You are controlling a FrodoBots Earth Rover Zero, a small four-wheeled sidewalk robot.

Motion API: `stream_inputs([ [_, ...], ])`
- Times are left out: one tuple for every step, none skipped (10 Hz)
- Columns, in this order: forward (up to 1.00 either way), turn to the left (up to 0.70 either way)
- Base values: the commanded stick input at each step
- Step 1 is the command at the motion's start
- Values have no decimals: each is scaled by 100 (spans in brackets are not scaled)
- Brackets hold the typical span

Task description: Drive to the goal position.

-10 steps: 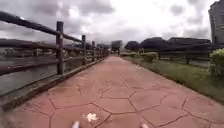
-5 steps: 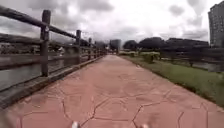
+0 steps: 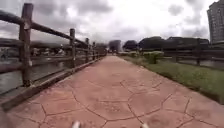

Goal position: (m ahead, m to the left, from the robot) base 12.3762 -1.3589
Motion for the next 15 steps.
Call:
stream_inputs([
  [100, 0],
  [100, 0],
  [100, 0],
  [100, 0],
  [100, 0],
  [100, 0],
  [100, 0],
  [100, 0],
  [100, 0],
  [100, 0],
  [100, 0],
  [100, 0],
  [100, 0],
  [100, 0],
  [100, 0],
])
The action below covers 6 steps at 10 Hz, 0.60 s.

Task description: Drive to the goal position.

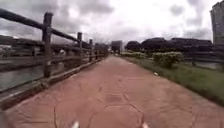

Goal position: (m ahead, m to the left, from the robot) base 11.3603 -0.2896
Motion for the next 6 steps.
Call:
stream_inputs([
  [100, 0],
  [100, 0],
  [100, 0],
  [100, 0],
  [100, 0],
  [100, 0],
])
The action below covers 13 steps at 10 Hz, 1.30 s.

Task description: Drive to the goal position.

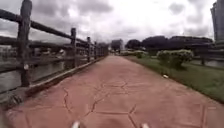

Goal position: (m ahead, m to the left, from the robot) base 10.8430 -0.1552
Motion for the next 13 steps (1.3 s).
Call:
stream_inputs([
  [100, 0],
  [100, 0],
  [100, 0],
  [100, 0],
  [100, 0],
  [100, 0],
  [100, 0],
  [100, 0],
  [100, 0],
  [100, 0],
  [100, 0],
  [100, 0],
  [100, 0],
])
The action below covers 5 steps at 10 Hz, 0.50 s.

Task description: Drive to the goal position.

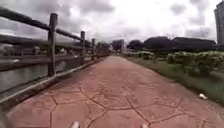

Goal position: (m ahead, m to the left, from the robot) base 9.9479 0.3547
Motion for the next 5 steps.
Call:
stream_inputs([
  [100, 0],
  [100, 0],
  [100, 0],
  [100, 0],
  [100, 0],
])
